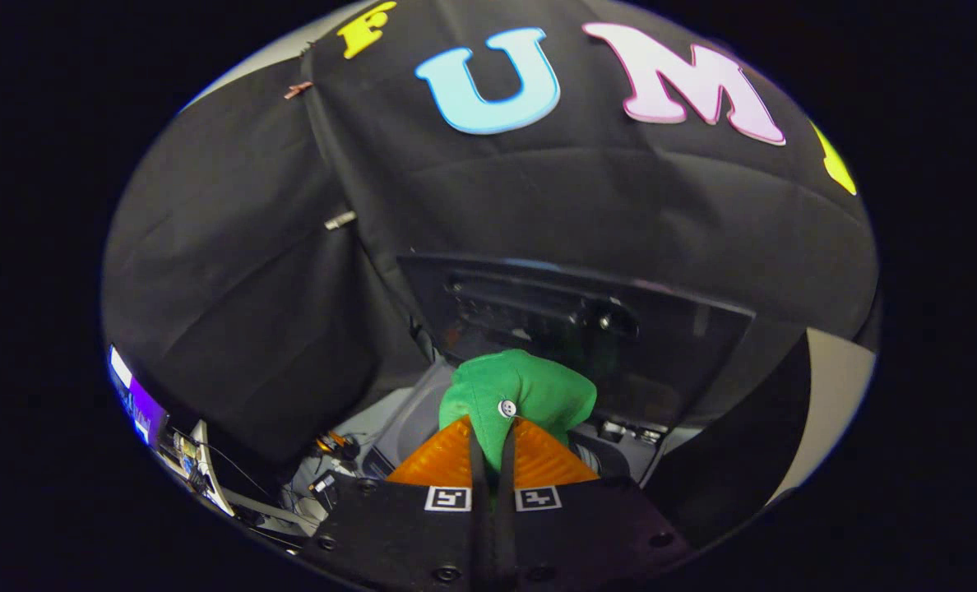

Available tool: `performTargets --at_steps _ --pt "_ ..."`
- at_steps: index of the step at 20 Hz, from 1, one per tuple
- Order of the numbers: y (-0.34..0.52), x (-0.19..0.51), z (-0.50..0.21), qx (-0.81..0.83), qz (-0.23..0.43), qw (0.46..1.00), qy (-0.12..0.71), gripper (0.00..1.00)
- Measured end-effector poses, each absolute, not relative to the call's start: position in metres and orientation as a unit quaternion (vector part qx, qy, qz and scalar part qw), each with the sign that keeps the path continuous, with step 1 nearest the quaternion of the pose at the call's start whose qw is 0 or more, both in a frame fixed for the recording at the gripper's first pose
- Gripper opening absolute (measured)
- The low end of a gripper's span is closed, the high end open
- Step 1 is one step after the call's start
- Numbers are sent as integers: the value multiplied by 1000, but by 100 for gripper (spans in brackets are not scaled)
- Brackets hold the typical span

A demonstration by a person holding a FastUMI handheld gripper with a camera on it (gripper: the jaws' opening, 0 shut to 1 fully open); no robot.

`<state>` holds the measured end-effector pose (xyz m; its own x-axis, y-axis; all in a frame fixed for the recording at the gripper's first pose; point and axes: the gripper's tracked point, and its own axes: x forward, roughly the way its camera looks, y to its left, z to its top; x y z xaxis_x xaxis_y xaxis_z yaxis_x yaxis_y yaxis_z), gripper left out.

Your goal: Put the clothes into the washing machine and then close the washing machine lid.

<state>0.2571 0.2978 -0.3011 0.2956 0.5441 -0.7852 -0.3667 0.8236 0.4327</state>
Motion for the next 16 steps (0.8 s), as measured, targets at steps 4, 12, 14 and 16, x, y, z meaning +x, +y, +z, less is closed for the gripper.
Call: performTargets --at_steps 4,12,14,16 --pt "299 245 -335 49 282 778 559 5" --pt "311 245 -319 143 282 753 578 100" --pt "310 245 -320 140 282 756 573 99" --pt "312 247 -317 133 290 762 563 100"
